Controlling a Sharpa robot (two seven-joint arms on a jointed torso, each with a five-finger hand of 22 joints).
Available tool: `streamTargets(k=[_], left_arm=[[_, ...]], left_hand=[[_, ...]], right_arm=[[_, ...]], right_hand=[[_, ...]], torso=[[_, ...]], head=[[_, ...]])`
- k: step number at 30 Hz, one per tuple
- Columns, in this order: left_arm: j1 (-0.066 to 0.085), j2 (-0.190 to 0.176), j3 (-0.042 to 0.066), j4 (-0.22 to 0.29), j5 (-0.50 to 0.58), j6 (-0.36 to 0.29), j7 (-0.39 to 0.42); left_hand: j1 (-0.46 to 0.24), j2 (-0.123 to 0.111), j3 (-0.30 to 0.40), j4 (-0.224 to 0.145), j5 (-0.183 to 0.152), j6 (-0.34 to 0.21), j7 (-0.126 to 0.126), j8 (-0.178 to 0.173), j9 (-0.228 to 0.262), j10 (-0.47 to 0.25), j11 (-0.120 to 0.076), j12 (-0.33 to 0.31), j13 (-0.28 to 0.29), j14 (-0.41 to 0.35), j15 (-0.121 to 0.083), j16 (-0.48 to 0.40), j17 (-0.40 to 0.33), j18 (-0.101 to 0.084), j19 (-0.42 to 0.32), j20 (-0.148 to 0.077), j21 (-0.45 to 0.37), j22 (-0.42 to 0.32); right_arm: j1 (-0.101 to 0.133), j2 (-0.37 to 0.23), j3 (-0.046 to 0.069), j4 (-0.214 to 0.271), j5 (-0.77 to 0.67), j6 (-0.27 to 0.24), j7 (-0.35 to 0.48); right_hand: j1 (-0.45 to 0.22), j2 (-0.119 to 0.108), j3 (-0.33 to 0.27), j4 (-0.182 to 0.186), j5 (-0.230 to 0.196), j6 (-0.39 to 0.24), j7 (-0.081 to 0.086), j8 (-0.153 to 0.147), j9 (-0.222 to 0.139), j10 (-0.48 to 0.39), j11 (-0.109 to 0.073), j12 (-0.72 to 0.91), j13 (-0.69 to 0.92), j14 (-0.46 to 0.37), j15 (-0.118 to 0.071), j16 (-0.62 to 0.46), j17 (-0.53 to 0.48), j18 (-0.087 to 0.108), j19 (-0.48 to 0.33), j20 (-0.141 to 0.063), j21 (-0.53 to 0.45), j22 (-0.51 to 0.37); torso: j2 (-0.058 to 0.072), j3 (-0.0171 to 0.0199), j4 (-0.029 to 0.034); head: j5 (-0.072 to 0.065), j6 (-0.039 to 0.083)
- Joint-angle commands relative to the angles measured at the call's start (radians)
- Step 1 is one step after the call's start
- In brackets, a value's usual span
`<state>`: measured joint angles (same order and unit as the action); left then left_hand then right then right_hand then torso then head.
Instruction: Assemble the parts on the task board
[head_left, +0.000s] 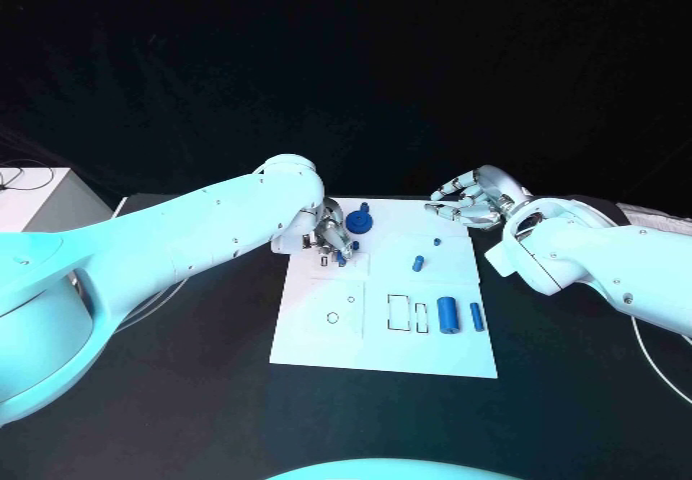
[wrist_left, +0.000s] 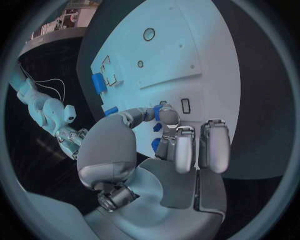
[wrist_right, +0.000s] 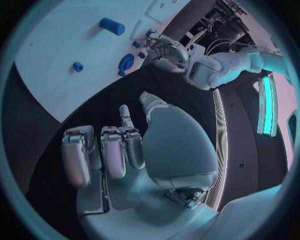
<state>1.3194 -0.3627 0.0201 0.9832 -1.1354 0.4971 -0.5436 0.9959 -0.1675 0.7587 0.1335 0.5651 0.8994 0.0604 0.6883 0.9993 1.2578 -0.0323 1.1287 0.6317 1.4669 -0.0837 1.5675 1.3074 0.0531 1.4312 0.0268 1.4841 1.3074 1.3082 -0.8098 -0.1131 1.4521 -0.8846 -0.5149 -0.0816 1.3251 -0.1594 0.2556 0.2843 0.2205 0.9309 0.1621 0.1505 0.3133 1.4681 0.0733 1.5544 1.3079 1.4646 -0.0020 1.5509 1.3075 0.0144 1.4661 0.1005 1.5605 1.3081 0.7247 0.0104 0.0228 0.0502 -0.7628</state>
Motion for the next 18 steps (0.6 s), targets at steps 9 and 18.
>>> streamTargets(k=[9, 18], left_arm=[[0.000, -0.007, 0.000, 0.004, -0.011, 0.027, 0.001], [0.000, -0.008, 0.000, 0.004, -0.011, 0.031, 0.001]], left_hand=[[0.003, 0.011, 0.176, -0.169, 0.002, 0.024, -0.025, 0.003, 0.003, 0.001, -0.005, 0.005, 0.000, 0.104, -0.006, 0.003, 0.263, -0.005, 0.004, -0.005, 0.003, 0.050], [0.003, 0.010, 0.176, -0.170, 0.002, 0.023, -0.025, 0.003, 0.004, 0.000, -0.005, 0.004, -0.002, 0.104, -0.006, 0.003, 0.263, -0.005, 0.004, -0.005, 0.003, 0.051]], right_arm=[[0.000, -0.002, 0.000, 0.002, -0.010, 0.015, 0.003], [0.000, -0.002, 0.000, 0.001, -0.010, 0.016, 0.002]], right_hand=[[-0.010, -0.004, 0.005, 0.001, 0.006, -0.004, 0.001, 0.003, 0.000, 0.083, 0.007, -0.006, 0.246, 0.088, 0.008, -0.005, 0.185, -0.011, 0.098, 0.009, -0.002, 0.254], [-0.011, -0.004, 0.006, 0.001, 0.007, -0.005, 0.001, 0.004, 0.000, 0.083, 0.007, -0.006, 0.246, 0.088, 0.008, -0.005, 0.185, -0.011, 0.098, 0.009, -0.002, 0.254]], torso=[[0.000, -0.0005, 0.0009], [0.000, 0.0001, 0.0001]], head=[[-0.001, -0.002], [0.001, -0.001]])
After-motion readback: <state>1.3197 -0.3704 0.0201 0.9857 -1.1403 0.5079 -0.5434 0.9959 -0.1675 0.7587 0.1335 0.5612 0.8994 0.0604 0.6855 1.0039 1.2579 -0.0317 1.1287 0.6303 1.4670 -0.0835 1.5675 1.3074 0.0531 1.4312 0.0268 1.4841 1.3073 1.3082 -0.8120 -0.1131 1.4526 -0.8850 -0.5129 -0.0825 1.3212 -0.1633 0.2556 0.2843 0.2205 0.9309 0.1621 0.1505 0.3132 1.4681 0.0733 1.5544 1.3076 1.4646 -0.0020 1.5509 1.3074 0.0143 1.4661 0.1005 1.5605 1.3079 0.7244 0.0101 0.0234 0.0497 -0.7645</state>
